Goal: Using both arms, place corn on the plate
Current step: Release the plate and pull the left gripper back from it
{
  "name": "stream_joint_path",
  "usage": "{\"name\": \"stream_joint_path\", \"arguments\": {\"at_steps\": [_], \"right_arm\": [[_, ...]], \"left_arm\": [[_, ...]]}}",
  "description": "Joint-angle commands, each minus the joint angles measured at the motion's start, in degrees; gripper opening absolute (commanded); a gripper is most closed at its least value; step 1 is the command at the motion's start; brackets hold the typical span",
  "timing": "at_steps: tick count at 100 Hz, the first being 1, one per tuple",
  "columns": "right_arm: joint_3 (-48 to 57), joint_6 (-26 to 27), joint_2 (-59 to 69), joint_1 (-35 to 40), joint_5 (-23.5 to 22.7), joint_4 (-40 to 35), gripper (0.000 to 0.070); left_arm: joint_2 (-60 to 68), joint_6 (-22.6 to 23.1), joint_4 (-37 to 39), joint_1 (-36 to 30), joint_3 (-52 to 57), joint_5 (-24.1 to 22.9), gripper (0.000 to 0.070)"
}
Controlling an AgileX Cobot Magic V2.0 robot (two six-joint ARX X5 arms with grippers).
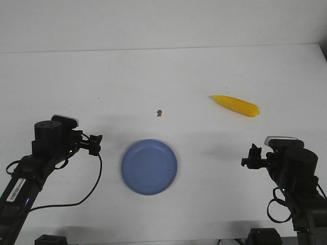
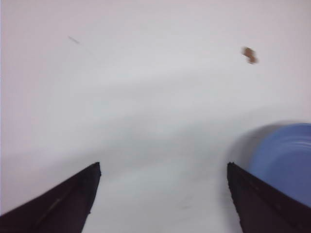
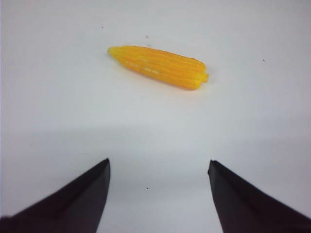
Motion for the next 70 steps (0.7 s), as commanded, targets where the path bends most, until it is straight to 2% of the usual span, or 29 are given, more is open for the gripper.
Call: {"name": "stream_joint_path", "arguments": {"at_steps": [1, 17, 70], "right_arm": [[1.0, -0.6, 0.2, 0.0, 0.0, 0.3, 0.0428], [1.0, -0.6, 0.2, 0.0, 0.0, 0.3, 0.0428], [1.0, -0.9, 0.2, 0.0, -0.1, 1.9, 0.0428]], "left_arm": [[-1.2, 4.7, -0.2, -0.1, 0.9, -2.6, 0.0544], [-5.0, 9.3, -1.8, -0.1, 0.9, -5.1, 0.0544], [-5.8, 7.5, -2.7, -0.1, 0.9, -5.1, 0.0544]]}}
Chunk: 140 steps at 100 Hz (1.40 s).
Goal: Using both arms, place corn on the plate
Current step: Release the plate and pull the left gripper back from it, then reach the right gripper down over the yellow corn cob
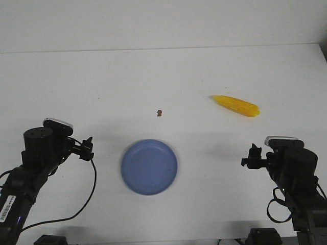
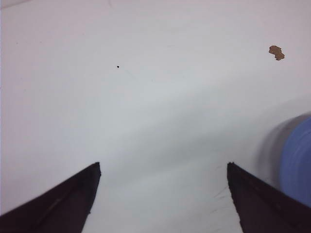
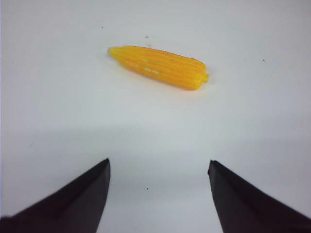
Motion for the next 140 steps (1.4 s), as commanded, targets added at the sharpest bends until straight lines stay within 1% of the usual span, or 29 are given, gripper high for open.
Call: {"name": "stream_joint_path", "arguments": {"at_steps": [1, 14, 24, 40, 47, 58, 67, 83, 93, 109, 123, 140], "right_arm": [[1.0, -1.2, 0.2, 0.0, -0.2, 1.6, 0.0428], [1.7, -4.2, 1.9, 0.0, 0.0, 3.5, 0.0428], [4.0, -6.3, 6.1, 0.0, 0.0, 2.9, 0.0428], [11.1, -10.4, 17.9, 0.0, 0.0, 0.5, 0.0428], [15.2, -13.9, 24.4, 0.0, -0.1, -0.3, 0.0428], [21.5, -17.6, 33.8, -0.8, -0.3, -0.7, 0.0428], [26.7, -20.0, 41.2, -1.4, -2.4, -0.8, 0.0428], [34.3, -26.4, 52.8, -2.4, -8.5, -0.5, 0.0428], [37.6, -27.5, 57.9, -2.8, -9.1, 0.3, 0.0428], [39.0, -31.8, 62.1, -2.8, -10.6, 4.3, 0.0428], [39.0, -34.3, 63.7, -2.8, -12.2, 5.8, 0.0429], [39.0, -35.4, 65.3, -3.5, -12.3, 7.7, 0.0429]], "left_arm": [[0.4, -0.2, 0.3, -0.1, 0.9, -0.1, 0.0544], [0.4, -0.4, 0.3, -0.1, 0.9, -0.1, 0.0544], [0.4, -0.4, 0.3, -0.1, 0.9, -0.1, 0.0544], [0.4, -0.9, 0.3, -0.1, 0.9, -0.1, 0.0544], [0.4, -1.5, 0.4, -0.1, 0.9, -0.1, 0.0544], [0.4, -1.5, 0.4, -0.1, 0.9, -0.1, 0.0544], [0.4, -1.7, 0.4, -0.1, 0.9, -0.1, 0.0544], [0.4, -1.8, 0.4, -0.1, 0.9, -0.1, 0.0544], [0.4, -1.8, 0.4, -0.1, 0.9, -0.1, 0.0544], [0.4, -1.8, 0.4, -0.1, 0.9, -0.1, 0.0544], [0.4, -1.9, 0.6, -0.1, 0.9, -0.1, 0.0544], [0.4, -1.9, 0.8, -0.1, 0.9, -0.1, 0.0544]]}}
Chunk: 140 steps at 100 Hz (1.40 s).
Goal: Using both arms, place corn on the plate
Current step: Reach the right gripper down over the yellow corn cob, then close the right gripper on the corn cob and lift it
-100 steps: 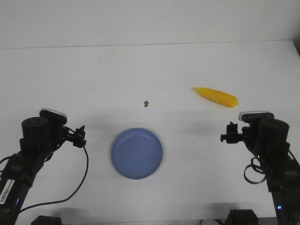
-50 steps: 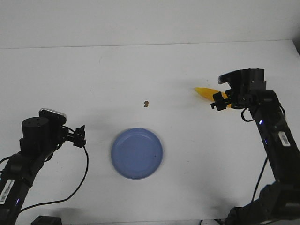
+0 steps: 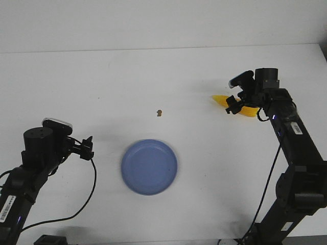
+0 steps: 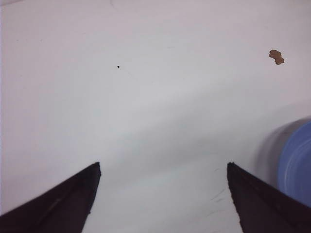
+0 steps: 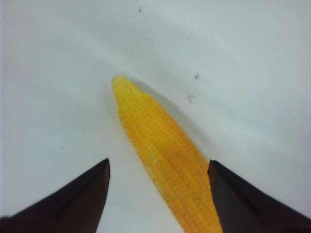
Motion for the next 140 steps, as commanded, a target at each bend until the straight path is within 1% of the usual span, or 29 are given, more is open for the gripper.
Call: {"name": "stream_joint_path", "arguments": {"at_steps": [1, 19, 29, 42, 60, 124, 134, 137, 140], "right_arm": [[1.5, -1.4, 1.9, -0.4, -0.3, 0.9, 0.0429], [1.5, -2.0, 3.3, -1.3, -0.3, 2.3, 0.0429], [1.5, -2.1, 4.0, -1.9, -1.8, 3.5, 0.0429], [1.5, -2.5, 5.0, -2.2, -1.9, 4.1, 0.0429], [1.5, -2.6, 7.1, -2.7, -4.7, 4.0, 0.0429], [1.5, -2.8, 12.2, -4.1, -4.7, 3.1, 0.0428], [1.5, -2.7, 12.2, -4.1, -4.6, 2.7, 0.0392], [1.5, -2.6, 12.2, -4.1, -4.6, 2.5, 0.0369], [1.5, -2.6, 12.2, -4.1, -4.5, 2.3, 0.0329]], "left_arm": [[0.4, -0.3, 0.5, -0.1, 0.9, -0.1, 0.0544], [0.4, -0.3, 0.5, -0.1, 0.9, -0.1, 0.0544], [0.4, -0.3, 0.5, -0.1, 0.9, -0.1, 0.0544], [0.4, -0.3, 0.5, -0.1, 0.9, -0.1, 0.0544], [0.4, -0.3, 0.5, -0.1, 0.9, -0.1, 0.0544], [0.4, -0.3, 0.5, -0.1, 0.9, -0.1, 0.0544], [0.4, -0.3, 0.5, -0.1, 0.9, -0.1, 0.0544], [0.4, -0.3, 0.5, -0.1, 0.9, -0.1, 0.0544], [0.4, -0.3, 0.5, -0.1, 0.9, -0.1, 0.0544]]}}
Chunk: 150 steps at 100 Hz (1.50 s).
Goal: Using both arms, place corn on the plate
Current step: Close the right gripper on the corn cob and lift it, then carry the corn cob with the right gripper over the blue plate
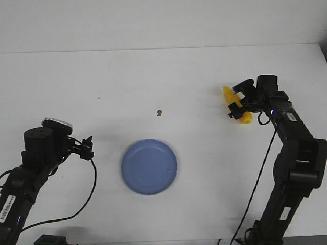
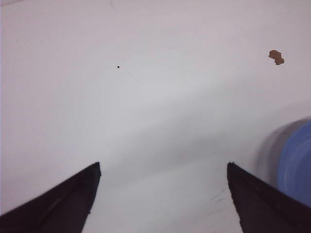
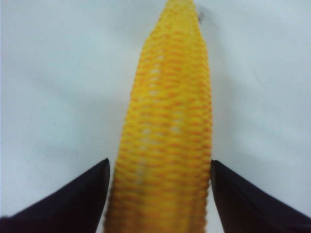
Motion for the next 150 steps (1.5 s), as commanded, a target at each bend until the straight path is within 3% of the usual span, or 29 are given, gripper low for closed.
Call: {"name": "stream_joint_path", "arguments": {"at_steps": [1, 11, 19, 40, 63, 86, 106, 129, 150], "right_arm": [[1.2, -0.6, 1.4, 0.0, -0.2, -0.3, 0.0313], [1.2, -0.5, 1.4, 0.0, -0.1, -1.1, 0.0126], [1.2, 0.6, 1.4, 0.0, -0.2, -1.3, 0.0064], [1.2, 5.5, 0.8, 0.0, -0.5, -1.8, 0.0063], [1.2, 6.3, -4.5, 1.2, -2.2, -3.9, 0.0064], [1.2, 7.0, -12.4, 6.2, -2.4, -9.8, 0.0064], [1.2, 8.0, -16.2, 11.8, -6.6, -17.4, 0.0064], [1.2, 9.7, -16.4, 20.3, -5.3, -22.4, 0.0064], [1.0, 11.8, -16.4, 30.7, 1.9, -22.3, 0.0064]], "left_arm": [[0.4, -0.3, 0.5, -0.1, 0.9, -0.1, 0.0544], [0.4, -0.3, 0.5, -0.1, 0.9, -0.1, 0.0544], [0.4, -0.3, 0.5, -0.1, 0.9, -0.1, 0.0544], [0.4, -0.3, 0.5, -0.1, 0.9, -0.1, 0.0544], [0.4, -0.3, 0.5, -0.1, 0.9, -0.1, 0.0544], [0.4, -0.3, 0.5, -0.1, 0.9, -0.1, 0.0544], [0.4, -0.4, 0.5, -0.1, 0.9, -0.1, 0.0544], [0.4, -1.4, 0.3, -0.1, 0.9, -0.1, 0.0544], [0.4, -1.4, 0.1, -0.1, 0.9, -0.1, 0.0544]]}}
